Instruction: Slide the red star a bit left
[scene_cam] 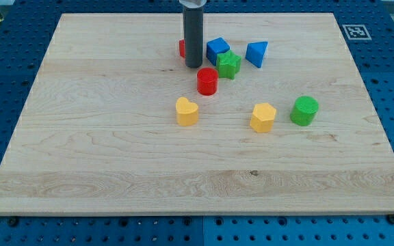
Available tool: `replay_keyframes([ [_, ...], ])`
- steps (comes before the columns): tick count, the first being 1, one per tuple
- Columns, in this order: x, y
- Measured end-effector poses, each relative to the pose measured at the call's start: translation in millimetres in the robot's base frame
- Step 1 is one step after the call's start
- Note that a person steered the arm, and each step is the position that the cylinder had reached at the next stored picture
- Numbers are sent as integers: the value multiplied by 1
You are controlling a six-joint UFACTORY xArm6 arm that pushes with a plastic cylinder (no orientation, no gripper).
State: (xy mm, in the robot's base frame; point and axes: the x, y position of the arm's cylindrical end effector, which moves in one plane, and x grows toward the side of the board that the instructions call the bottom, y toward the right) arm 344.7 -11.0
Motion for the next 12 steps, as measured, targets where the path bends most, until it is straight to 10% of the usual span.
replay_keyframes([
  [5, -67, -137],
  [7, -122, -68],
  [12, -61, 26],
])
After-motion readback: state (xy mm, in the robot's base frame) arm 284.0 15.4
